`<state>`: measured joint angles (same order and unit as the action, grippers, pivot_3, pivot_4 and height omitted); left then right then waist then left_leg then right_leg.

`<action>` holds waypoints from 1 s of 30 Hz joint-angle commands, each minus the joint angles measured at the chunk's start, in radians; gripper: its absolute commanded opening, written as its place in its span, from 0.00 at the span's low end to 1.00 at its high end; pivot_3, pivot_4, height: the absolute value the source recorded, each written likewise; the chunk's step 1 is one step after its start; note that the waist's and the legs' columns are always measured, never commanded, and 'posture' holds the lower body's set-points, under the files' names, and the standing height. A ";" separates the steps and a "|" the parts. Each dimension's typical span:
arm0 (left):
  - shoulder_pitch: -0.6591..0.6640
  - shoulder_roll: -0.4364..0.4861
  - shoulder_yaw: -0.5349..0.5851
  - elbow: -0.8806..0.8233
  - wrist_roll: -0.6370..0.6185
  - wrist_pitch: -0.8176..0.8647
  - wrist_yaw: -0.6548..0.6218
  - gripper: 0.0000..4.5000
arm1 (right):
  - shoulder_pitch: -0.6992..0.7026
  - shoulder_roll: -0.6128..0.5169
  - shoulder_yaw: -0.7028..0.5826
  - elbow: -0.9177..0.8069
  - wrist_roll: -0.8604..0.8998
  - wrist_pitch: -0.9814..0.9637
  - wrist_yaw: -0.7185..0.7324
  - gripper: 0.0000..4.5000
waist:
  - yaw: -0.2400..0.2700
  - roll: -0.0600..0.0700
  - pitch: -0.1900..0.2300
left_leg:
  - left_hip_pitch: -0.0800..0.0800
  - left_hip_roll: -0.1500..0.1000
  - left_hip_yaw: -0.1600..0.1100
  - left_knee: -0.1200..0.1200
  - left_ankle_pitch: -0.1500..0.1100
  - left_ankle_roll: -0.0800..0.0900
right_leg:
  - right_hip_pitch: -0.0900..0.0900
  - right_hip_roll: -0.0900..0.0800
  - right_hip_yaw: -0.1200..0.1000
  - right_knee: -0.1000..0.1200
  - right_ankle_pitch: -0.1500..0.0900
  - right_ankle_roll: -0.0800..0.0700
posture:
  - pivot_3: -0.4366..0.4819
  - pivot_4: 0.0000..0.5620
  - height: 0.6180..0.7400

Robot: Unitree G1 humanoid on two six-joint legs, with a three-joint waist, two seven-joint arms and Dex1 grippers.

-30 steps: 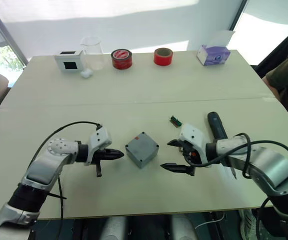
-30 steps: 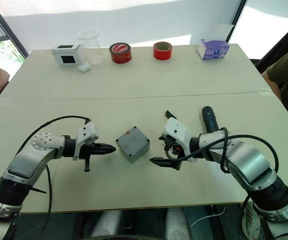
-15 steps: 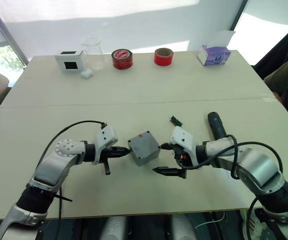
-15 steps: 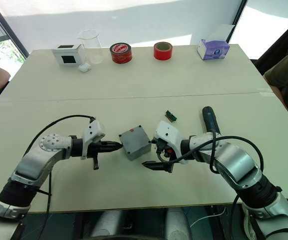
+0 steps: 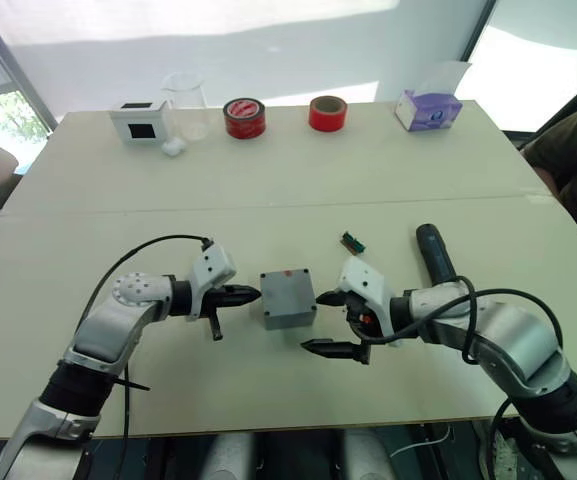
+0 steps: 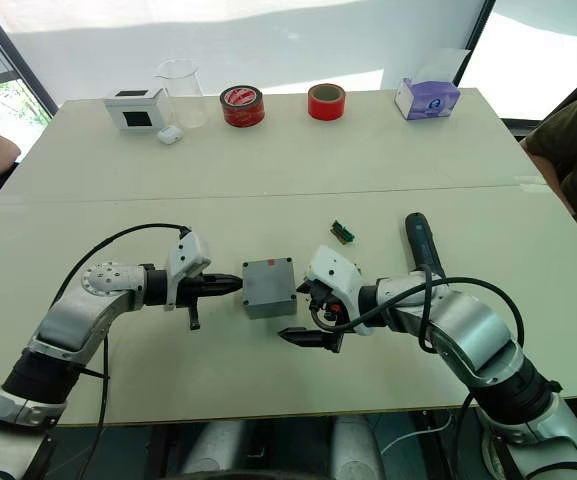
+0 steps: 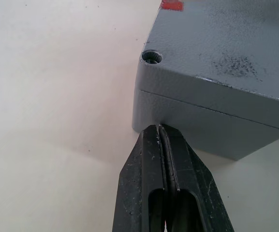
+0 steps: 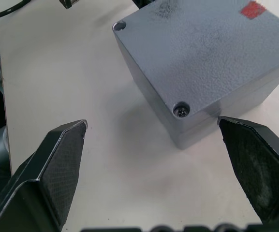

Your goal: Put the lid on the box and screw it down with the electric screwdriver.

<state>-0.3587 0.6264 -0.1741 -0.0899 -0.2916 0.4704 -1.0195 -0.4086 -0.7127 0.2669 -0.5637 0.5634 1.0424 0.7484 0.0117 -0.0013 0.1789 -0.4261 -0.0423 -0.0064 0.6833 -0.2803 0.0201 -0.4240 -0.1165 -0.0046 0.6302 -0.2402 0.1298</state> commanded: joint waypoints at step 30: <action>-0.074 0.001 0.155 -0.035 -0.132 0.066 0.021 0.00 | 0.004 -0.075 -0.256 0.141 -0.001 -0.138 0.025 0.99 | -0.002 -0.001 0.000 | 0.000 0.000 0.000 0.000 0.000 0.000 | 0.000 0.000 0.000 0.000 0.000 0.000 | 0.48 0.27 1.00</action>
<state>-0.4022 0.6140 -0.0875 -0.0815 -0.3584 0.5006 -0.9955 -0.3898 -0.7830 0.0462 -0.4639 0.5690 0.9572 0.7494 0.0101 -0.0024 0.1785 -0.4257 -0.0422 -0.0064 0.6833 -0.2803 0.0201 -0.4237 -0.1160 -0.0046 0.6305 -0.2402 0.1299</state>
